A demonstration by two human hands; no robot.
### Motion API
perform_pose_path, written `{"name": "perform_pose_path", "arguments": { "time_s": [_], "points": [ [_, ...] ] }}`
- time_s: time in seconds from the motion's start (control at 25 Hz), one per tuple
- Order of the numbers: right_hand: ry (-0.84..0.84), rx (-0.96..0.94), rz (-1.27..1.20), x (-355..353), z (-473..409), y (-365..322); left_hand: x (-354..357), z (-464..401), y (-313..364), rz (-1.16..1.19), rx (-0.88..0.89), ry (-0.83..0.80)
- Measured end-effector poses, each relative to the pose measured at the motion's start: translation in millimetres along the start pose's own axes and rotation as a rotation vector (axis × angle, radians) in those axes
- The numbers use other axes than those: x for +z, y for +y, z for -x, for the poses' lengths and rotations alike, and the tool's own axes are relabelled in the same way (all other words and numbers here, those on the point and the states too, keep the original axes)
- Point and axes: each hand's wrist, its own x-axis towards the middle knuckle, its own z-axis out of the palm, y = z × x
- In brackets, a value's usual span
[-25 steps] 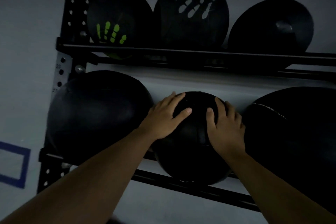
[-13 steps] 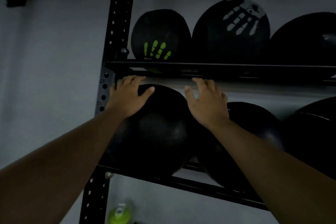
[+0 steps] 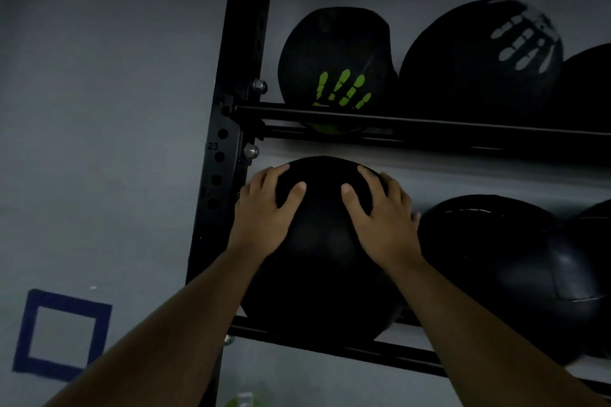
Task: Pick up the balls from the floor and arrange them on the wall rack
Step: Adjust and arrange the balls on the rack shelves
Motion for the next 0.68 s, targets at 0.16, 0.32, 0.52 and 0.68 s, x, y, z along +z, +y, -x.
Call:
{"name": "perform_pose_path", "arguments": {
  "time_s": [0.16,0.32,0.52,0.68],
  "points": [
    [0.042,0.027,-0.043,0,1,3,-1,-6,-4,0.016,0.021,-0.044],
    [-0.005,0.027,-0.020,-2,0,0,-3,-4,-6,0.001,0.020,-0.065],
    [-0.217,-0.003,0.021,-41,-14,2,-8,-19,29,0.182,0.127,-0.038],
    [-0.002,-0.097,0.051,-109,-41,17,12,-42,113,0.200,0.347,-0.064]
  ]
}}
